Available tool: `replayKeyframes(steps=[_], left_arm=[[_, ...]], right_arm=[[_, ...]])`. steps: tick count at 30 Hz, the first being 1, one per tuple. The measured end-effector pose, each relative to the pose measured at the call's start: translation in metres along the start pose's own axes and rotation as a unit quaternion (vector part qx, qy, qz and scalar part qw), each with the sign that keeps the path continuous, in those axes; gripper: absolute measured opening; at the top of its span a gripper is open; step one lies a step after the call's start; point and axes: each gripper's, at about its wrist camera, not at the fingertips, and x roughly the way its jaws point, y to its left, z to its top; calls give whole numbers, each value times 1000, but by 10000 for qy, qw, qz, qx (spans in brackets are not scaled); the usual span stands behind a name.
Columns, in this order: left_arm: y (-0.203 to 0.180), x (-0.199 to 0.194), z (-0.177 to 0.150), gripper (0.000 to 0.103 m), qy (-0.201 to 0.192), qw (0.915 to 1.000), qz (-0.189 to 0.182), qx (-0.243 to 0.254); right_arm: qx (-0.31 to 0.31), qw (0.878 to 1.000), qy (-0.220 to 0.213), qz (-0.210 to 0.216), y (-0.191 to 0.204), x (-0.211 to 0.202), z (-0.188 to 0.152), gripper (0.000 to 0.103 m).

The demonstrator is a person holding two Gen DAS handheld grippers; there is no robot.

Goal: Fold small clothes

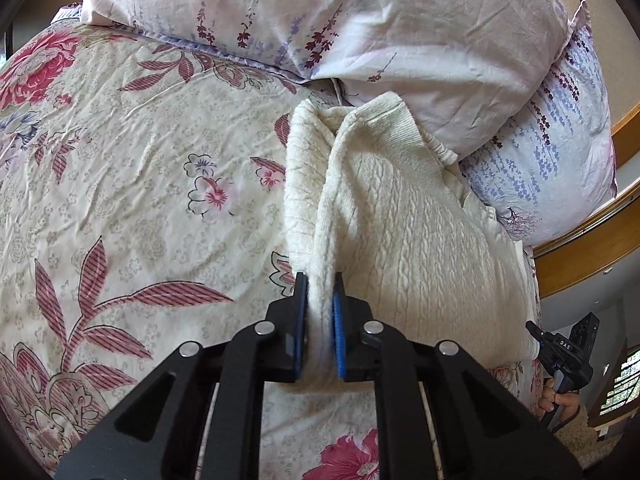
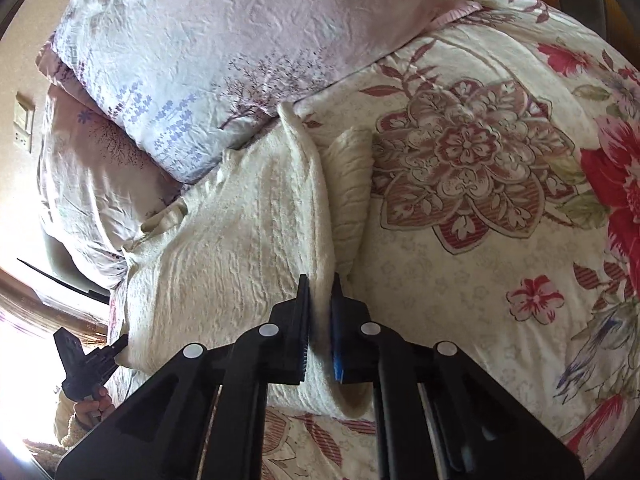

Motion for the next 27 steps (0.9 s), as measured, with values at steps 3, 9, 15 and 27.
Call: replayKeyframes(steps=[3, 9, 15, 27], left_arm=[[5, -3, -1, 26, -118, 9998, -72, -113], [12, -32, 17, 67, -696, 9968, -152, -352], [8, -5, 45, 67, -336, 9988, -164, -320], [-7, 30, 59, 65, 68, 9998, -137, -106]], right_arm=[[-116, 9997, -25, -195, 7, 3, 2, 11], [-1032, 9890, -675, -815, 58, -16, 10, 51], [-2402, 9666, -645, -623, 149, 21, 8, 82], [-3117, 9429, 236, -1149, 201, 119, -24, 82]])
